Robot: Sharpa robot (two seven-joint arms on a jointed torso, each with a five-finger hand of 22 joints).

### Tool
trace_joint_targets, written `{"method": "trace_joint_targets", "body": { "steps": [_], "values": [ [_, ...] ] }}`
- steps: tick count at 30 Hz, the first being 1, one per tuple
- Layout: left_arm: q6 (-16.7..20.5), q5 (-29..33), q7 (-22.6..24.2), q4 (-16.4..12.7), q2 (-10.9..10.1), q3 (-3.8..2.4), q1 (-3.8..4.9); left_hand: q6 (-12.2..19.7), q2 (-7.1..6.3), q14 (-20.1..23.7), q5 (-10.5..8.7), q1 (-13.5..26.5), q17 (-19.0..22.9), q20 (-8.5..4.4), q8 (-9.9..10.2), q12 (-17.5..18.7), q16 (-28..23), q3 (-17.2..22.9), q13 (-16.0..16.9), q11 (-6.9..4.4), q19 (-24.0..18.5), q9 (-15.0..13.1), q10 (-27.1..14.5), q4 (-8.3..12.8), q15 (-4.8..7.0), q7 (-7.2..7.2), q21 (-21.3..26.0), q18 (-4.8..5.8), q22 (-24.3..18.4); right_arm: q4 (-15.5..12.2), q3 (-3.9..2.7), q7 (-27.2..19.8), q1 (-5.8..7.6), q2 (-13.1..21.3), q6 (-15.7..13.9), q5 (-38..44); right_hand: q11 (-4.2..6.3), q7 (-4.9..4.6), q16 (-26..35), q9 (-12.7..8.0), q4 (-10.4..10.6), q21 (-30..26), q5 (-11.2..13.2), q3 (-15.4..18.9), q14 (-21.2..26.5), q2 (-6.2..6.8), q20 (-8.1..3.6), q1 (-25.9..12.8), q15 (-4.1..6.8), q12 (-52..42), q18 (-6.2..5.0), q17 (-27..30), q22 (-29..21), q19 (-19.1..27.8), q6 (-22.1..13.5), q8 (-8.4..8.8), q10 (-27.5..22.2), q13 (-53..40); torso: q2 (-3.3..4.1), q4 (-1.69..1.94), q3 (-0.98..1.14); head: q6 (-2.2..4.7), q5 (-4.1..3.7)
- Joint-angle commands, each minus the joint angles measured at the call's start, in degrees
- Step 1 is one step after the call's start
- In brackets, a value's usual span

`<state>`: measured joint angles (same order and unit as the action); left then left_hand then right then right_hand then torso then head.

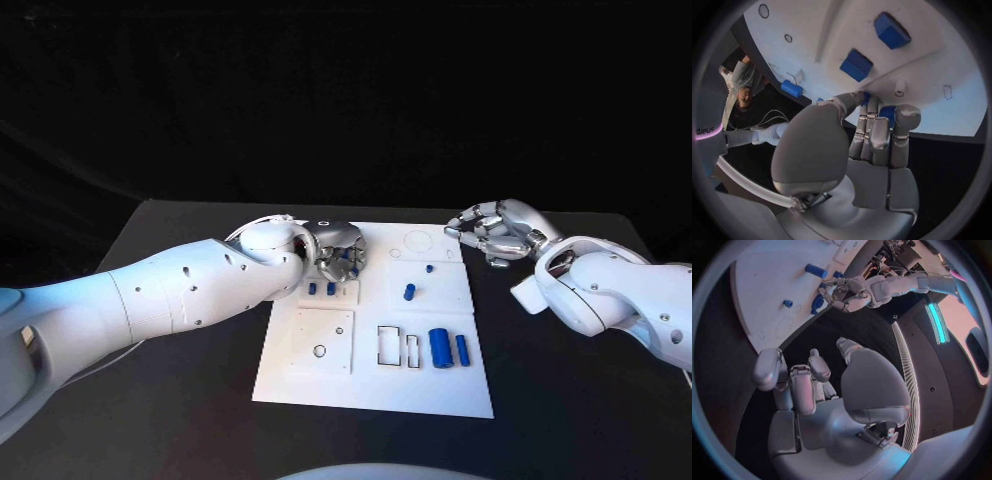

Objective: Assemble the parts on the task board

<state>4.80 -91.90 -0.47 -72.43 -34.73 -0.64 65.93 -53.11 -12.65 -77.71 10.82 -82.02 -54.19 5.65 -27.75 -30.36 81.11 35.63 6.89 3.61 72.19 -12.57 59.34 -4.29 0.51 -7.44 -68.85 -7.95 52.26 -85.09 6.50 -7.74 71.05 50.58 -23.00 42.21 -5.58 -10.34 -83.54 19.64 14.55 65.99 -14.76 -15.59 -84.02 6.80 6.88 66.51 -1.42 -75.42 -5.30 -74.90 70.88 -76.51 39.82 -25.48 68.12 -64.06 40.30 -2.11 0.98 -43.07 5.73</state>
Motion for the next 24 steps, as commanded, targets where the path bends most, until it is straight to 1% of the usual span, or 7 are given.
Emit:
{"method": "trace_joint_targets", "body": {
  "steps": [1, 7, 11, 16, 18, 20, 24],
  "values": [
    [0.3, 0.5, 0.5, -0.1, 0.0, 0.09, -0.12, -0.6, 0.44, -0.6, -0.15, 0.1, -0.1, -0.11, 0.4, 0.5, 0.4, 0.6, -0.1, -0.1, 0.3, -0.1, 0.7, 0.1, 0.03, 0.0, -0.5, 0.52, 0.3, 0.0, 0.0, -0.5, -0.06, -0.1, 0.4, 0.1, 0.0, -0.05, 0.2, -0.1, 0.4, -0.2, -0.4, 0.0, -2.4, -0.55, 0.11, 0.2, 0.33, 0.4, -0.51, -0.2, 0.0, 0.3, -0.3, -0.18, -0.5, 0.0, 0.04, -0.01, 0.01, 0.05, 0.06],
    [2.0, 1.5, 0.8, -1.2, -0.8, -0.08, -0.16, -0.7, 0.3, -0.8, -0.18, 0.4, -0.2, -0.07, 0.9, 1.3, 0.4, 0.8, -0.3, 0.04, 0.3, -0.1, 1.0, 0.3, -0.07, -0.12, -0.7, 0.54, 0.4, 0.1, 0.0, -0.6, -0.14, -0.1, 0.4, 0.1, 0.0, -0.05, 0.2, -0.1, 0.4, -0.2, -0.4, 0.0, -2.4, -0.55, 0.11, 0.2, 0.33, 0.4, -0.51, -0.2, 0.0, 0.3, -0.3, -0.18, -0.5, 0.0, -0.01, -0.06, -0.04, 0.33, 0.02],
    [2.7, 2.6, 0.8, -2.5, -1.7, -0.78, -0.19, -0.8, 0.23, -0.9, -0.18, 0.6, -0.2, -0.04, 1.1, 1.7, 0.4, 0.8, -0.4, 0.09, 0.3, -0.2, 1.2, 0.3, -0.11, -0.16, -0.7, 0.53, 0.5, 0.1, 0.0, -0.6, -0.23, -0.2, 0.4, 0.1, 0.0, -0.05, 0.2, -0.1, 0.4, -0.2, -0.4, 0.0, -2.4, -0.55, 0.11, 0.2, 0.33, 0.4, -0.51, -0.2, 0.0, 0.3, -0.3, -0.18, -0.5, 0.0, 0.0, -0.01, -0.07, 0.55, -0.1],
    [2.8, 4.0, 0.2, -5.3, -4.0, -2.13, -0.21, -0.9, -0.03, -1.0, -0.22, 1.2, -0.4, 0.01, 1.4, 2.3, 0.5, 0.7, -0.6, 0.18, 0.5, -0.2, 1.5, 0.3, -0.2, -0.22, -0.9, 0.56, 0.7, 0.2, 0.0, -0.6, -0.36, -0.1, 0.4, 0.1, 0.0, -0.05, 0.2, -0.1, 0.4, -0.2, -0.4, 0.0, -2.4, -0.55, 0.11, 0.2, 0.33, 0.4, -0.51, -0.2, 0.0, 0.3, -0.3, -0.18, -0.5, 0.0, -0.06, 0.15, -0.05, 0.68, -0.24],
    [2.7, 4.2, -0.1, -6.0, -4.8, -2.36, -0.21, -1.0, -0.06, -1.0, -0.22, 1.2, -0.4, 0.03, 1.5, 2.4, 0.5, 0.7, -0.6, 0.18, 0.5, -0.2, 1.5, 0.3, -0.2, -0.22, -0.9, 0.57, 0.7, 0.2, 0.0, -0.6, -0.38, -0.1, 0.4, 0.1, 0.0, -0.05, 0.2, -0.1, 0.4, -0.2, -0.4, 0.0, -2.4, -0.55, 0.11, 0.2, 0.33, 0.4, -0.51, -0.2, 0.0, 0.3, -0.3, -0.18, -0.5, 0.0, -0.09, 0.23, -0.05, 0.67, -0.29],
    [2.3, 4.4, -0.5, -6.7, -5.7, -2.55, -0.2, -1.1, -0.1, -1.1, -0.23, 1.4, -0.4, 0.05, 1.5, 2.5, 0.5, 0.7, -0.6, 0.17, 0.5, -0.3, 1.7, 0.3, -0.2, -0.19, -1.0, 0.59, 0.8, 0.2, 0.0, -0.6, -0.4, -0.1, 0.4, 0.1, 0.0, -0.05, 0.2, -0.1, 0.4, -0.2, -0.4, 0.0, -2.4, -0.55, 0.11, 0.2, 0.33, 0.4, -0.51, -0.2, 0.0, 0.3, -0.3, -0.18, -0.5, 0.0, -0.09, 0.23, 0.03, 0.75, -0.12],
    [1.0, 4.8, -1.4, -7.6, -7.4, -2.74, -0.21, -1.2, -0.18, -1.1, -0.24, 1.5, -0.2, 0.06, 1.6, 2.7, 0.5, 0.6, -0.6, 0.16, 0.5, -0.3, 1.9, 0.3, -0.2, -0.16, -1.0, 0.59, 0.8, 0.2, 0.0, -0.6, -0.42, 0.0, 0.4, 0.1, 0.0, -0.05, 0.2, -0.1, 0.5, -0.4, -0.6, 0.1, -2.4, -0.65, 0.11, 0.3, 0.34, 0.3, -0.53, -0.3, -0.1, 0.4, -0.3, -0.27, -0.4, -0.1, -0.09, 0.3, -0.01, 0.75, -0.27]
  ]
}}
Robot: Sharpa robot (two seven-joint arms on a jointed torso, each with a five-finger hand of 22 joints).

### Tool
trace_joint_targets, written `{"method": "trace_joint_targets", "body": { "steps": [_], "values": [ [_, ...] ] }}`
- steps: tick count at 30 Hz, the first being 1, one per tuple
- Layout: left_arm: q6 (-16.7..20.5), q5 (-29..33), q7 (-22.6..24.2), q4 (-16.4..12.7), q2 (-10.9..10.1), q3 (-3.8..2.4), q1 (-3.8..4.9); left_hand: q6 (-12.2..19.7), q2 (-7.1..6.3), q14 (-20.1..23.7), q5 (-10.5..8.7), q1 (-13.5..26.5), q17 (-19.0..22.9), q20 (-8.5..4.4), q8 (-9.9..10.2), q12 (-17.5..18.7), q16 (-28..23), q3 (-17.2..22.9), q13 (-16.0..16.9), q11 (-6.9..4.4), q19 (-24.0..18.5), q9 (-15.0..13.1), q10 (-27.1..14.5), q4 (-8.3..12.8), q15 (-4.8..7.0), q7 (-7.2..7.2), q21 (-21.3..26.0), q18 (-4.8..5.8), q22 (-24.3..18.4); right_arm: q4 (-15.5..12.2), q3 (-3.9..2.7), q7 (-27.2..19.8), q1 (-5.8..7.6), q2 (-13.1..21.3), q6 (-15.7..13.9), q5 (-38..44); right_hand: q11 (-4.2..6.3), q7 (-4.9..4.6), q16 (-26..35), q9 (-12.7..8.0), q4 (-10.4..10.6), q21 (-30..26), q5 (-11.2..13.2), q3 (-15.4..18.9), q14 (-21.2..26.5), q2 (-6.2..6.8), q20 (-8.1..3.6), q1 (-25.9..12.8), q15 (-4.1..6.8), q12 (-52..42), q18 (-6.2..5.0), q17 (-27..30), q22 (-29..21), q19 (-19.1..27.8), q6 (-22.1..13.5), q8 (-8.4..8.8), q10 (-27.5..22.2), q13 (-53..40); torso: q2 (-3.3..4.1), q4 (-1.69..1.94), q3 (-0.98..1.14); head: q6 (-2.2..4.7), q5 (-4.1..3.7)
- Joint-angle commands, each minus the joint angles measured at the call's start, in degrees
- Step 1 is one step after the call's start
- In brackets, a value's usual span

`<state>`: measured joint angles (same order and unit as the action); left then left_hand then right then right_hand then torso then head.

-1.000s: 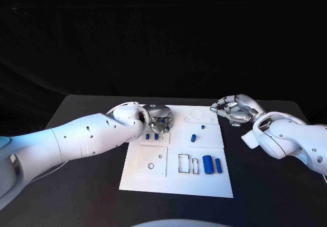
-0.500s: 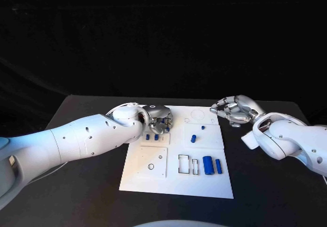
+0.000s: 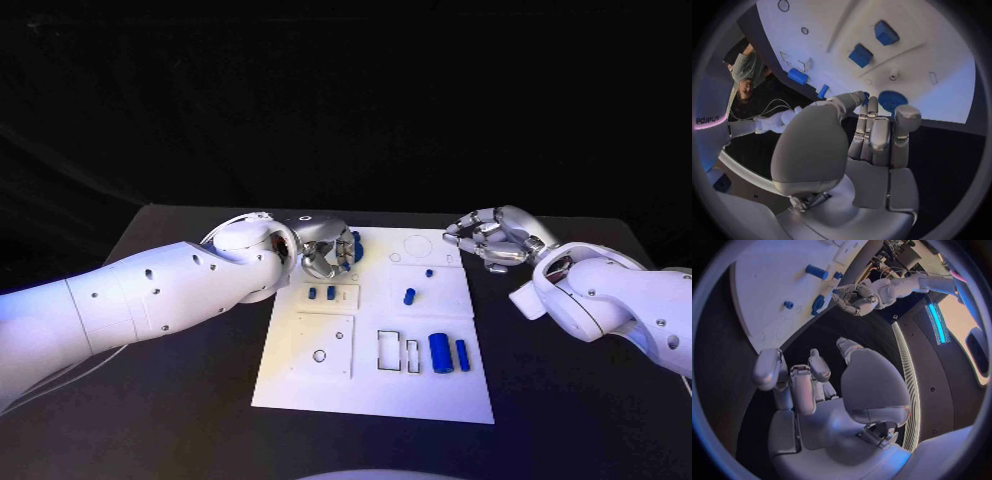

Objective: Assemble the parts on the task board

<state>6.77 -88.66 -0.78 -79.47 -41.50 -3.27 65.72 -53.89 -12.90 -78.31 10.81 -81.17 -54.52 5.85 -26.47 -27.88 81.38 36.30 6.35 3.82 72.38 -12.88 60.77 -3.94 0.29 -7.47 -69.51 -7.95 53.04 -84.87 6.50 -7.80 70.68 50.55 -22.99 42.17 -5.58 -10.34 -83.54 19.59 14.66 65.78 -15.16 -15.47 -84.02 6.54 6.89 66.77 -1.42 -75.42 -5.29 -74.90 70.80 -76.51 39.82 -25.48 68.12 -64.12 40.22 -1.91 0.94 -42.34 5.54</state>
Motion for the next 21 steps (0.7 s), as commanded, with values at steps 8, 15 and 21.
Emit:
{"method": "trace_joint_targets", "body": {
  "steps": [8, 15, 21],
  "values": [
    [-3.2, 1.9, -2.4, 0.0, -2.4, -0.13, -0.09, -0.5, -0.18, -0.4, -0.24, 1.1, 0.5, -0.12, 0.6, 0.7, 0.1, -0.3, -0.2, -0.06, 0.2, -0.1, 0.7, -0.2, 0.02, -0.08, -0.2, 0.54, -0.2, 0.0, 0.0, -0.5, -0.07, 0.1, 0.4, 0.1, 0.0, -0.05, 0.2, 0.0, 0.4, -0.2, -0.2, 0.0, -2.4, -0.39, 0.1, 0.1, 0.34, 0.3, -0.54, -0.3, 0.0, 0.4, -0.3, -0.27, -0.4, 0.0, -0.02, -0.04, 0.06, 0.06, 0.01],
    [-3.4, 2.0, -2.9, 0.7, -2.7, -0.12, -0.22, -0.5, -0.21, -0.3, -0.23, 1.2, 0.7, -0.11, 0.7, 0.8, 0.1, -0.3, -0.2, -0.07, 0.0, -0.1, 0.7, -0.2, 0.02, -0.07, 0.0, 0.49, -0.4, 0.0, 0.0, -0.5, -0.08, 0.1, 0.3, 0.1, 0.0, -0.05, 0.2, 0.0, 0.4, -0.2, -0.2, 0.0, -2.4, -0.39, 0.1, 0.1, 0.34, 0.3, -0.54, -0.3, 0.0, 0.4, -0.3, -0.27, -0.4, 0.0, 0.07, -0.14, 0.04, 0.18, 0.06],
    [-3.5, 2.0, -3.0, 1.1, -2.5, -0.13, -0.25, -0.6, -0.21, -0.2, -0.22, 1.3, 0.9, -0.11, 0.7, 0.8, 0.0, -0.3, -0.2, -0.07, 0.0, -0.1, 0.7, -0.2, 0.02, -0.07, 0.0, 0.5, -0.4, 0.0, 0.0, -0.5, -0.09, 0.1, 0.3, 0.1, 0.0, -0.05, 0.2, 0.0, 0.4, -0.2, -0.2, 0.0, -2.4, -0.39, 0.1, 0.1, 0.34, 0.3, -0.54, -0.3, 0.0, 0.4, -0.3, -0.27, -0.4, 0.0, 0.06, -0.16, 0.11, 0.1, 0.08]
  ]
}}
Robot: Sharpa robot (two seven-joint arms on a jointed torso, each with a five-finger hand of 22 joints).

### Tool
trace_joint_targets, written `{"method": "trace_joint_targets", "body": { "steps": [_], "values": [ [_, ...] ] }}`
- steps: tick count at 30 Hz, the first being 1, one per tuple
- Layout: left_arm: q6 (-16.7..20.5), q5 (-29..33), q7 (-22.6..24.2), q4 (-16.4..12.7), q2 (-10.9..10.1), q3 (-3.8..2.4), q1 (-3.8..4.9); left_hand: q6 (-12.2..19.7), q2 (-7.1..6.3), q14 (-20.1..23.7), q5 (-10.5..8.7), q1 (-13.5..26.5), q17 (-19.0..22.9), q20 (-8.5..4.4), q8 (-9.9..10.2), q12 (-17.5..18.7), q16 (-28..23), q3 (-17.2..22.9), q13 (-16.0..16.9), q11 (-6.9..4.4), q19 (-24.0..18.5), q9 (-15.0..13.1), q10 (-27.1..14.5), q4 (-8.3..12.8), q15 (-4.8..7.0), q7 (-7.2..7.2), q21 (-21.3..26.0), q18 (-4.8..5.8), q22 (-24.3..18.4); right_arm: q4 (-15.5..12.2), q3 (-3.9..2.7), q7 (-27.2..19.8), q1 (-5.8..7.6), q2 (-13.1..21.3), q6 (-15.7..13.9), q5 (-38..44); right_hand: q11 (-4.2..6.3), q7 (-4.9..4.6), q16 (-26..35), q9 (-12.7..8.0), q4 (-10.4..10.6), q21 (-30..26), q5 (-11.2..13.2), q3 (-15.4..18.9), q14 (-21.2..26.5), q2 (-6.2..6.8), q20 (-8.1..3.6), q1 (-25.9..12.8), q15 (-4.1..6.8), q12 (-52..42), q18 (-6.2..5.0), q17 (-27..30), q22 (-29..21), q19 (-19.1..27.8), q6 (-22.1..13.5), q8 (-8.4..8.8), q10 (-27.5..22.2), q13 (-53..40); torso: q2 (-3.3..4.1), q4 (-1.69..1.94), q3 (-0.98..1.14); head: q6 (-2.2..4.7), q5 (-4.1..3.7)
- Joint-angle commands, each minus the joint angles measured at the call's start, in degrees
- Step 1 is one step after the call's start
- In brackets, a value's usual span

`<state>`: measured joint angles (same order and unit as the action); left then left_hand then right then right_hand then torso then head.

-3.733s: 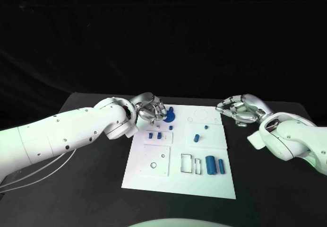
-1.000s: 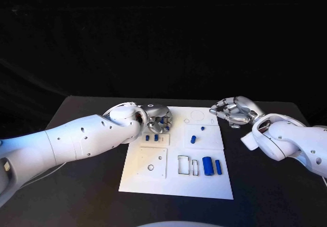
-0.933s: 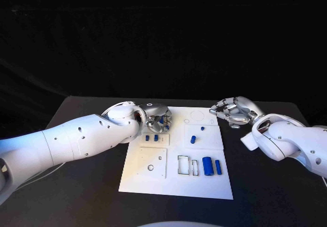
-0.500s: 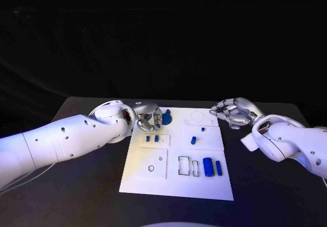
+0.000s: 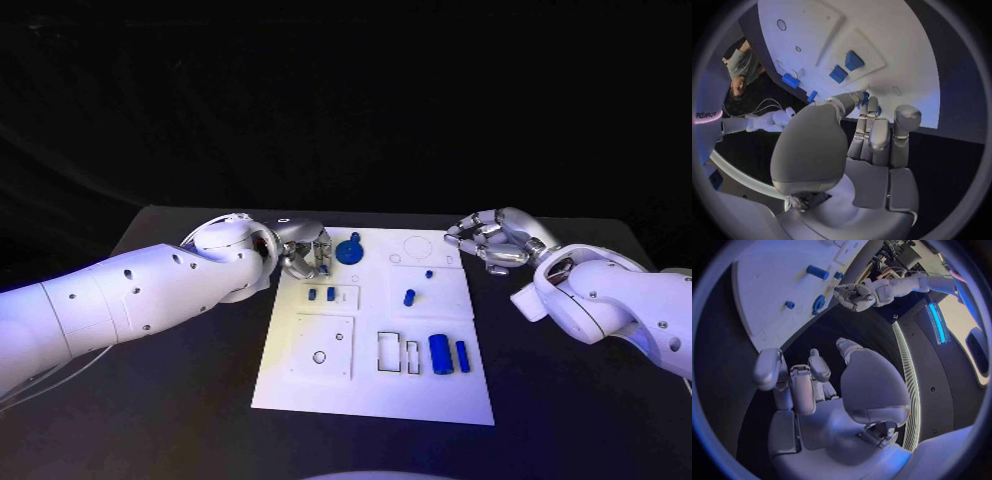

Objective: Assemble the parts on the task board

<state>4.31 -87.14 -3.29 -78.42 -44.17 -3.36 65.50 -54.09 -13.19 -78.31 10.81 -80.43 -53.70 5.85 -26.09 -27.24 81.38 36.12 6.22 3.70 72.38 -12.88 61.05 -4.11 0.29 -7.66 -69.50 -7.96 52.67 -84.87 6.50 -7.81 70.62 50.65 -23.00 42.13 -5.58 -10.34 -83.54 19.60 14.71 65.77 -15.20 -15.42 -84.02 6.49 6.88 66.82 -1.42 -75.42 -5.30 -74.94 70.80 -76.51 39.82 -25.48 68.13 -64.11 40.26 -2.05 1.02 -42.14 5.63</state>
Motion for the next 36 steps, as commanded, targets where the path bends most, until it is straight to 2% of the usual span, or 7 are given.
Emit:
{"method": "trace_joint_targets", "body": {
  "steps": [1, 17, 36],
  "values": [
    [-1.1, 0.5, -0.4, 0.1, 0.3, -0.04, -0.02, -0.4, 0.09, -0.2, -0.22, 0.5, 0.0, -0.1, 0.3, 0.2, 0.0, -0.1, -0.1, 0.05, 0.0, -0.1, 0.5, -0.1, 0.02, 0.12, 0.0, 0.51, 0.0, 0.0, 0.0, -0.5, -0.04, 0.0, 0.3, 0.1, 0.0, -0.05, 0.2, -0.1, 0.4, -0.2, -0.1, -0.1, -2.4, -0.35, 0.11, 0.0, 0.34, 0.3, -0.53, -0.2, 0.0, 0.4, -0.3, -0.27, -0.4, -0.1, 0.04, 0.01, 0.05, -0.14, -0.03],
    [-1.7, 0.7, -0.7, 0.9, 1.1, -0.03, -0.1, -0.4, 0.07, -0.3, -0.24, 0.6, -0.1, -0.1, 0.4, 0.3, 0.0, -0.1, -0.1, 0.04, 0.0, -0.1, 0.5, -0.1, 0.02, 0.13, 0.0, 0.5, -0.1, 0.1, 0.0, -0.5, -0.17, -0.2, 0.4, 0.1, 0.0, -0.05, 0.2, -0.1, 0.4, -0.2, -0.1, -0.1, -2.4, -0.35, 0.11, 0.0, 0.34, 0.3, -0.53, -0.2, 0.0, 0.4, -0.3, -0.27, -0.4, -0.1, 0.0, 0.01, 0.02, -0.36, 0.28],
    [-3.5, 0.8, -1.4, 1.3, 1.6, 0.06, -0.27, -0.5, 0.12, -0.3, -0.39, 1.0, -0.1, -0.08, 0.6, 0.6, 0.0, -0.3, -0.1, 0.04, 0.0, -0.2, 0.7, -0.3, 0.01, 0.15, 0.0, 0.5, -0.1, 0.2, 0.0, -0.5, -0.21, -0.2, 0.4, 0.1, 0.0, -0.05, 0.2, -0.1, 0.4, -0.2, -0.1, -0.1, -2.4, -0.35, 0.11, 0.0, 0.34, 0.3, -0.53, -0.2, 0.0, 0.4, -0.3, -0.27, -0.4, -0.1, -0.01, 0.06, -0.02, -0.49, 0.2]
  ]
}}
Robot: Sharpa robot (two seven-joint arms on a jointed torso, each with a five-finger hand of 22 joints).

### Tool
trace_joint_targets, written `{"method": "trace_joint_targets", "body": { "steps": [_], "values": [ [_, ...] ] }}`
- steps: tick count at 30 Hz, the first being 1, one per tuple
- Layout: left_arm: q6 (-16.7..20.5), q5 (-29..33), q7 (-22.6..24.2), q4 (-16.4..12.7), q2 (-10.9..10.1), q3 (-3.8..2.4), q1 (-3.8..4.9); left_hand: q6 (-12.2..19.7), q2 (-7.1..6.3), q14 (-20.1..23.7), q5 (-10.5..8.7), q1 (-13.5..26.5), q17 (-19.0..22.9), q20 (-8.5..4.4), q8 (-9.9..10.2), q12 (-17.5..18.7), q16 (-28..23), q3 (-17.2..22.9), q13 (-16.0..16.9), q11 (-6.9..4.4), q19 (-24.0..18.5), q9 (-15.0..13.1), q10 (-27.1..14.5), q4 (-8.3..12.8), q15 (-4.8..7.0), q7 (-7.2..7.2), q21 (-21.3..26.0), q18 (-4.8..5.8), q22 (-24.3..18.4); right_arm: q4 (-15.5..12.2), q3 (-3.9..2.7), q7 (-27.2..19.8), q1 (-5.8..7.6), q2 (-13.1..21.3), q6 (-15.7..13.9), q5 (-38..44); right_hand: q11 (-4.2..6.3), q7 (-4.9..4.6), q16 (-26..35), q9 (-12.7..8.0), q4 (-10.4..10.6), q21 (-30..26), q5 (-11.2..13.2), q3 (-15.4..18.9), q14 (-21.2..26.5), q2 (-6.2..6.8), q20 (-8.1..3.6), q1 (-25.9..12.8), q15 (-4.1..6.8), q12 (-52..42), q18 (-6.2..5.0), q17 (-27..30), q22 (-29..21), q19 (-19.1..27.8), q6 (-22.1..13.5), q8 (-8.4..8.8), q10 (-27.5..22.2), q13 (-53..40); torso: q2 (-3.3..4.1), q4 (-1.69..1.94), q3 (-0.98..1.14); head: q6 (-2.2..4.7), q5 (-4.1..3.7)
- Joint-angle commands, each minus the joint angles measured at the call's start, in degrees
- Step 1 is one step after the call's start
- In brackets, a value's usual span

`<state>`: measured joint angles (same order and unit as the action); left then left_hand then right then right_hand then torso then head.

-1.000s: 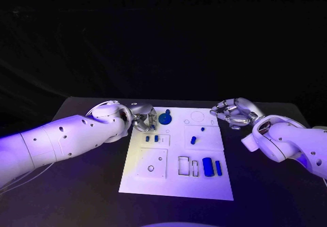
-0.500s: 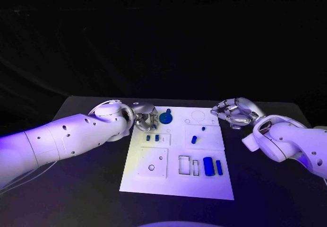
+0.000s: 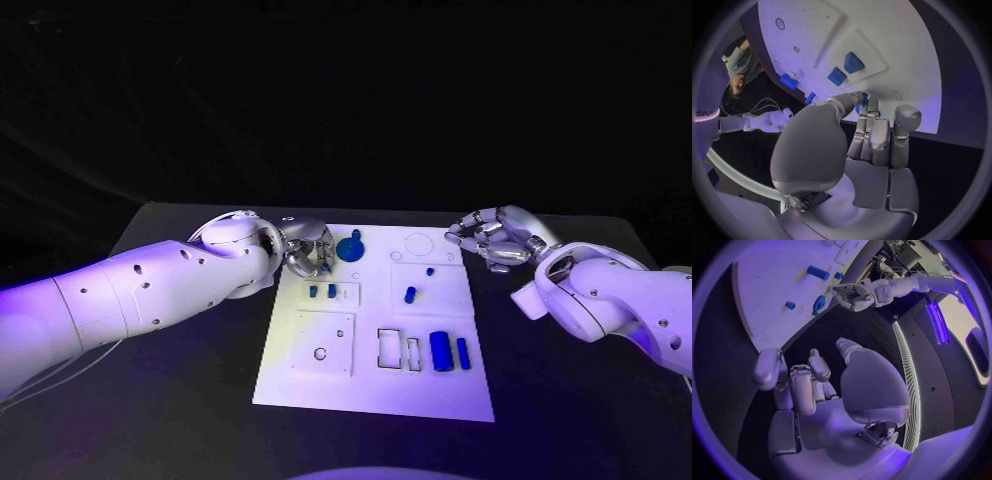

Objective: Assemble the parts on the task board

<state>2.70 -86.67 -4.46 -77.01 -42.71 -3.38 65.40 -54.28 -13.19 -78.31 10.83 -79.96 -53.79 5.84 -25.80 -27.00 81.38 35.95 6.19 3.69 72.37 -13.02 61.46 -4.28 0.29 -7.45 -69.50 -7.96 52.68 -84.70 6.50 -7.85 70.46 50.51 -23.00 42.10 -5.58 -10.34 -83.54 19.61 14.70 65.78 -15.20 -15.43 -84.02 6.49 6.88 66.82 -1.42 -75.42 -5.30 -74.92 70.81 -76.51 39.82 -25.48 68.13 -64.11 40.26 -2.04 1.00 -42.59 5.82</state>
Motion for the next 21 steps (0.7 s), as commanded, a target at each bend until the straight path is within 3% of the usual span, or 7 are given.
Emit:
{"method": "trace_joint_targets", "body": {
  "steps": [1, 21],
  "values": [
    [-1.9, 0.3, -0.3, -0.1, 0.1, 0.08, -0.17, -0.4, 0.16, -0.3, -0.45, 0.5, 0.0, -0.07, 0.3, 0.4, 0.0, -0.1, 0.0, 0.03, 0.0, -0.1, 0.4, -0.2, 0.02, -0.03, 0.0, 0.51, 0.0, 0.0, 0.0, -0.5, -0.05, 0.0, 0.4, 0.2, 0.0, -0.05, 0.2, -0.1, 0.4, -0.2, -0.1, -0.1, -2.4, -0.35, 0.11, 0.0, 0.34, 0.3, -0.54, -0.2, -0.1, 0.4, -0.3, -0.27, -0.4, -0.1, -0.02, 0.04, -0.01, -0.05, 0.01],
    [-0.7, 1.4, 0.6, 0.2, 0.3, 0.19, -0.17, -0.7, 0.23, -0.3, -0.54, 0.5, 0.0, -0.1, 0.3, 0.6, 0.1, -0.2, 0.0, -0.09, 0.0, -0.2, 0.8, -0.1, 0.1, 0.08, 0.0, 0.48, -0.1, 0.1, 0.0, -0.4, -0.1, -0.2, 0.4, 0.2, 0.0, -0.05, 0.2, -0.1, 0.4, -0.2, -0.1, -0.1, -2.4, -0.35, 0.11, 0.0, 0.34, 0.3, -0.54, -0.2, -0.1, 0.4, -0.3, -0.27, -0.4, -0.1, -0.03, -0.09, 0.04, 0.06, 0.12]
  ]
}}
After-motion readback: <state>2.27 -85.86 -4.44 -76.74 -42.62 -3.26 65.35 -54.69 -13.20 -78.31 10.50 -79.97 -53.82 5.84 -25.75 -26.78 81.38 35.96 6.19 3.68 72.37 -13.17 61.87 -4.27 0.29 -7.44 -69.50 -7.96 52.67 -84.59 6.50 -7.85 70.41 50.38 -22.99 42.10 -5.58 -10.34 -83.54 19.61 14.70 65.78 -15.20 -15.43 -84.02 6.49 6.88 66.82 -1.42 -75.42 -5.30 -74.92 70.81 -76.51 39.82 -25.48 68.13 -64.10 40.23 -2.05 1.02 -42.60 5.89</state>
